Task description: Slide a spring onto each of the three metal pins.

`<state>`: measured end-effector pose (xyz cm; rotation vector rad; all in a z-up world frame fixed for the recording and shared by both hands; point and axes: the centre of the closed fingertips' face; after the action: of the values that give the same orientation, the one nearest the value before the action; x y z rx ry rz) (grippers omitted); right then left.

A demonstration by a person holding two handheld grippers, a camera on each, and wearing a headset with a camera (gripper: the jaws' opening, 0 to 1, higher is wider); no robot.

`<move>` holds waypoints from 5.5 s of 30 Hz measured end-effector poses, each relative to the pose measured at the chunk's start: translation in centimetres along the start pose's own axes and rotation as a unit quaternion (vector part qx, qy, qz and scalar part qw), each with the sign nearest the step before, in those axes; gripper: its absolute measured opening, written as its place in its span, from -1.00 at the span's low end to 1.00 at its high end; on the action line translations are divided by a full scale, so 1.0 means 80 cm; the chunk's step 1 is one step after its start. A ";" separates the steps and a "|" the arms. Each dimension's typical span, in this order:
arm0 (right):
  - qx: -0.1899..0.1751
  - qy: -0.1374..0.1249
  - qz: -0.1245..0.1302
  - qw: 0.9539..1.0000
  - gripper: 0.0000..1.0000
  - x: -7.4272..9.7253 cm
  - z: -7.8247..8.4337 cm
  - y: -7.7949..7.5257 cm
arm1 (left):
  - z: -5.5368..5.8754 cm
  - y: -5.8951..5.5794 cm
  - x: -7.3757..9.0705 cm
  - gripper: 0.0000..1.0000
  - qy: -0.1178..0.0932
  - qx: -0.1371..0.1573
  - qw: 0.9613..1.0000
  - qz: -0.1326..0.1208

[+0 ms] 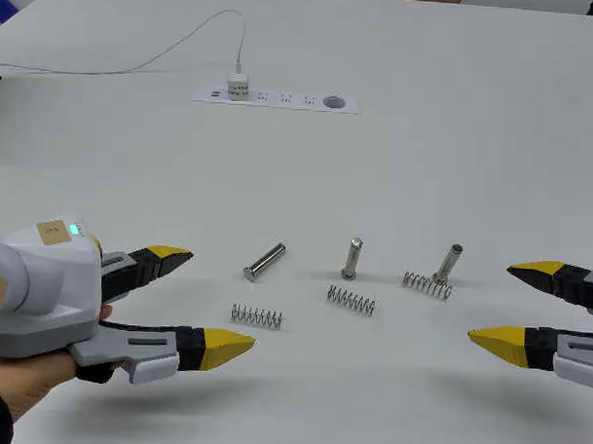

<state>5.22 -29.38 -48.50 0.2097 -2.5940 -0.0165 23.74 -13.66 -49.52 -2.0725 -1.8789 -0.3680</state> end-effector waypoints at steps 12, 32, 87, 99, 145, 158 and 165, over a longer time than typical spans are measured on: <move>-0.003 0.000 0.001 1.000 0.19 -0.001 0.001 0.000 | -0.003 0.004 0.000 0.57 -0.002 0.001 1.000 -0.003; -0.011 0.002 0.006 1.000 0.19 0.001 0.007 0.000 | -0.030 0.028 -0.013 0.39 0.002 -0.026 1.000 -0.010; -0.022 0.010 0.002 1.000 0.19 -0.004 0.018 0.004 | -0.034 0.058 -0.101 -0.38 0.127 -0.097 0.987 -0.004; -0.025 0.011 0.003 1.000 0.18 -0.005 0.022 0.003 | -0.025 0.065 -0.121 -0.49 0.187 -0.115 0.976 -0.011; -0.026 0.019 0.002 0.999 0.18 -0.006 0.027 0.006 | 0.002 0.065 -0.136 -0.81 0.296 -0.156 0.942 -0.021; -0.026 0.019 0.001 0.999 0.17 -0.006 0.028 0.006 | 0.003 0.064 -0.136 -0.83 0.305 -0.166 0.937 -0.034; -0.025 0.017 0.004 1.000 0.17 -0.004 0.026 0.006 | 0.002 0.059 -0.134 -0.85 0.302 -0.138 0.943 -0.036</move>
<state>4.36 -28.95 -50.46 0.1801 -2.5567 -0.0755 27.34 -23.80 -54.18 -1.7562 -1.5843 -1.1916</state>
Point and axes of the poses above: the centre of the closed fingertips' face, and the gripper's own axes: x roughly backward along the fingers, y roughly to its left, z roughly out of its underside, and after that the axes turned 9 degrees about -z, right-handed
